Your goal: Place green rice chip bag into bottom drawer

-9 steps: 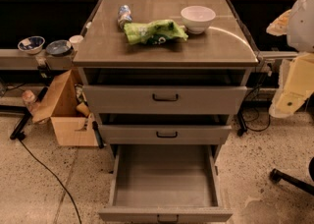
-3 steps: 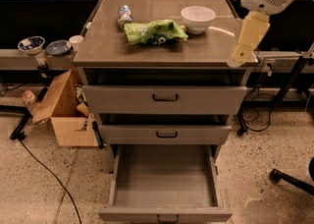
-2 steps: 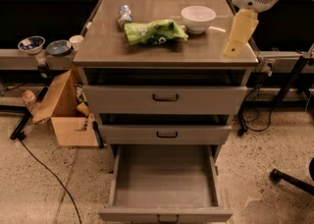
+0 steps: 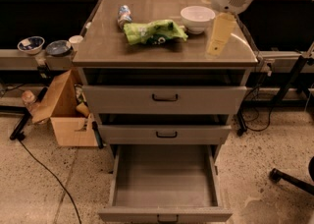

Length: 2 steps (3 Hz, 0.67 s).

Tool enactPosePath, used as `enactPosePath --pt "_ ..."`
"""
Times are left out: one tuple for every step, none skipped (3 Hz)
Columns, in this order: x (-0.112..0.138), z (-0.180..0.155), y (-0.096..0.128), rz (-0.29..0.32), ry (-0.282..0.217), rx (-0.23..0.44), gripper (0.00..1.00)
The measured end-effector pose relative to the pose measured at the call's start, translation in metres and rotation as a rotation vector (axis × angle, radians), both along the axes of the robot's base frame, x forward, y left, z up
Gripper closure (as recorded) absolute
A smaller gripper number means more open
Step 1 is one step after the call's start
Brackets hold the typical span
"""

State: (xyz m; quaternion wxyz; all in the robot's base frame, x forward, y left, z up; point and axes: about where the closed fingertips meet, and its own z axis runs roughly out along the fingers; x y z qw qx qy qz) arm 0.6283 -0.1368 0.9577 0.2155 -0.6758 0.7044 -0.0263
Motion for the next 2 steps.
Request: enactPosePath --pt "0.014 -0.005 0.008 0.019 -0.011 0.0 0.0" --pt "0.041 -0.005 0.027 0.061 -0.048 0.0 0.0"
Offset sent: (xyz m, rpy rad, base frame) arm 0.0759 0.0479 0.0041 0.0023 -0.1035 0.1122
